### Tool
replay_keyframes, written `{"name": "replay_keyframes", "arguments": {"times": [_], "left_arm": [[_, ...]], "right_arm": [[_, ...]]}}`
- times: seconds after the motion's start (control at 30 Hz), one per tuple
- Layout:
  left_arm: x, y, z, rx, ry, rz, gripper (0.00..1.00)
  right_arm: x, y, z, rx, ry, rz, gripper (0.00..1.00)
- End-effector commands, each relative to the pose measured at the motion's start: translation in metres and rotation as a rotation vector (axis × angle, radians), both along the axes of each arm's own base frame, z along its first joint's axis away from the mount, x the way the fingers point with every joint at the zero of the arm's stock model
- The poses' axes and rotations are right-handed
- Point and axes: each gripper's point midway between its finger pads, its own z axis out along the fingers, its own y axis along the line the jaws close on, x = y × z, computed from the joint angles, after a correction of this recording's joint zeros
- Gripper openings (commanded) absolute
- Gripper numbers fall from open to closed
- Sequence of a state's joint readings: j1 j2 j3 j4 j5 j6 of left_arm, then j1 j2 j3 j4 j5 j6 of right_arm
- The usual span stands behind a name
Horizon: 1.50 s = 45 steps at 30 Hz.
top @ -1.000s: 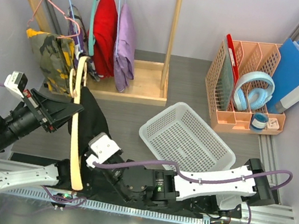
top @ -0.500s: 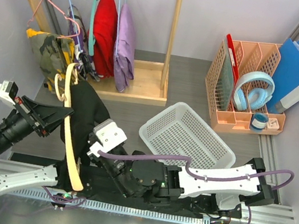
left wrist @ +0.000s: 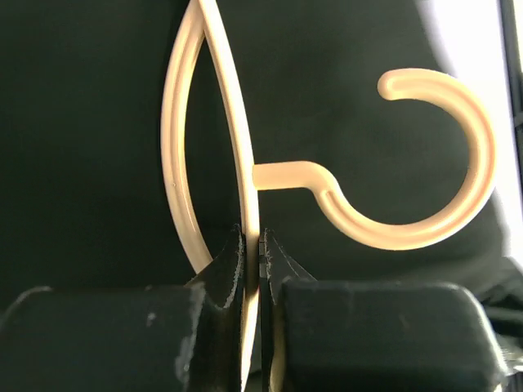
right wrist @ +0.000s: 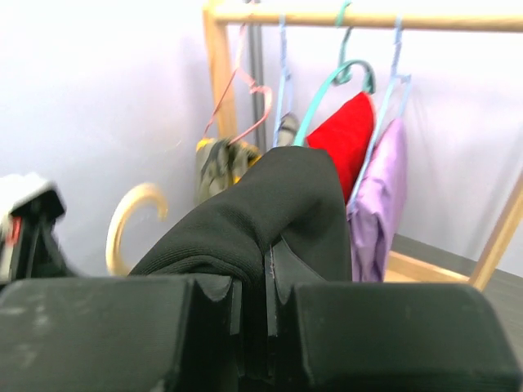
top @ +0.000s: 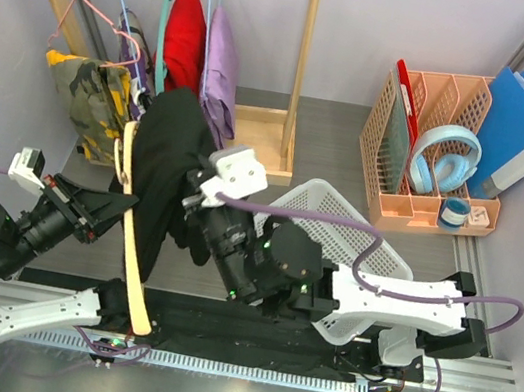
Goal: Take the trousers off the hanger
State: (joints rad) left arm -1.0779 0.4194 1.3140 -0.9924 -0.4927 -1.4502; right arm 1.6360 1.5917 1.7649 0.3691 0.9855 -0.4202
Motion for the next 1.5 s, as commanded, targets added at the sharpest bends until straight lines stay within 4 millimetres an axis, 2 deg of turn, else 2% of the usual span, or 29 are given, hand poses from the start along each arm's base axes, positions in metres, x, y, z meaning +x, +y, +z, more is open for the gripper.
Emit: {"name": "replay_keyframes", "arguments": {"times": [0.0,0.1,0.17,0.2,0.23,0.27,0.3,0.33,0.37,0.4,0.43,0.47,0.5,0.53,0.57,0.63,0.77,0.93,0.97,1.0,1.03,1.07,1.1,1.17,1.3,1.47], "left_arm": [[0.008,0.009,-0.011,0.009,0.015,0.07,0.0],[0.01,0.012,-0.011,0.036,0.005,0.083,0.0],[0.011,0.012,-0.011,0.061,0.002,0.089,0.0],[0.012,0.012,-0.011,0.069,0.002,0.088,0.0],[0.012,0.011,-0.012,0.08,-0.002,0.089,0.0],[0.012,0.011,-0.011,0.078,-0.004,0.087,0.0],[0.013,0.01,-0.012,0.083,-0.005,0.085,0.0],[0.013,0.008,-0.011,0.088,-0.012,0.081,0.0],[0.013,0.008,-0.011,0.091,-0.014,0.079,0.0],[0.013,0.007,-0.01,0.089,-0.018,0.079,0.0],[0.013,0.006,-0.01,0.097,-0.022,0.075,0.0],[0.013,0.006,-0.008,0.096,-0.027,0.07,0.0],[0.013,0.005,-0.006,0.093,-0.034,0.067,0.0],[0.012,0.003,-0.005,0.094,-0.039,0.06,0.0],[0.012,0.0,-0.004,0.103,-0.048,0.047,0.0],[0.011,-0.005,0.003,0.087,-0.066,0.028,0.0],[0.008,-0.012,0.011,0.092,-0.096,-0.008,0.0],[0.006,-0.012,0.018,0.102,-0.123,-0.021,0.0],[0.006,-0.012,0.017,0.105,-0.124,-0.021,0.0],[0.006,-0.012,0.02,0.1,-0.13,-0.023,0.0],[0.005,-0.012,0.02,0.104,-0.136,-0.027,0.0],[0.005,-0.013,0.021,0.103,-0.137,-0.03,0.0],[0.005,-0.013,0.022,0.105,-0.141,-0.035,0.0],[0.003,-0.015,0.024,0.105,-0.148,-0.047,0.0],[-0.001,-0.019,0.032,0.094,-0.176,-0.079,0.0],[-0.005,-0.026,0.04,0.088,-0.199,-0.116,0.0]], "right_arm": [[0.016,-0.079,0.098,0.292,-0.006,-0.02,0.01],[0.025,-0.103,0.108,0.287,-0.018,-0.062,0.01],[0.034,-0.115,0.104,0.263,-0.017,-0.103,0.01],[0.037,-0.13,0.107,0.275,-0.016,-0.119,0.01],[0.04,-0.136,0.105,0.265,-0.014,-0.135,0.01],[0.046,-0.14,0.094,0.234,-0.003,-0.173,0.01],[0.048,-0.157,0.094,0.219,-0.004,-0.203,0.01],[0.05,-0.165,0.09,0.212,0.0,-0.228,0.01],[0.055,-0.171,0.07,0.16,0.022,-0.281,0.01],[0.057,-0.179,0.063,0.132,0.022,-0.309,0.01],[0.057,-0.203,0.064,0.169,0.036,-0.324,0.01],[0.06,-0.203,0.045,0.12,0.04,-0.343,0.01],[0.062,-0.214,0.034,0.108,0.069,-0.38,0.01],[0.062,-0.238,0.032,0.135,0.086,-0.4,0.01],[0.064,-0.239,0.01,0.087,0.096,-0.424,0.01],[0.065,-0.264,-0.019,0.056,0.136,-0.48,0.01],[0.065,-0.305,-0.065,0.028,0.215,-0.583,0.01],[0.06,-0.339,-0.116,-0.049,0.282,-0.687,0.01],[0.057,-0.353,-0.122,-0.035,0.31,-0.727,0.01],[0.056,-0.359,-0.128,-0.064,0.31,-0.745,0.01],[0.055,-0.362,-0.133,-0.078,0.309,-0.758,0.01],[0.056,-0.363,-0.136,0.005,0.324,-0.757,0.01],[0.055,-0.368,-0.145,-0.088,0.294,-0.772,0.01],[0.056,-0.363,-0.151,-0.073,0.286,-0.747,0.01],[0.06,-0.317,-0.19,-0.094,0.312,-0.597,0.01],[0.064,-0.264,-0.255,-0.187,0.359,-0.554,0.01]]}}
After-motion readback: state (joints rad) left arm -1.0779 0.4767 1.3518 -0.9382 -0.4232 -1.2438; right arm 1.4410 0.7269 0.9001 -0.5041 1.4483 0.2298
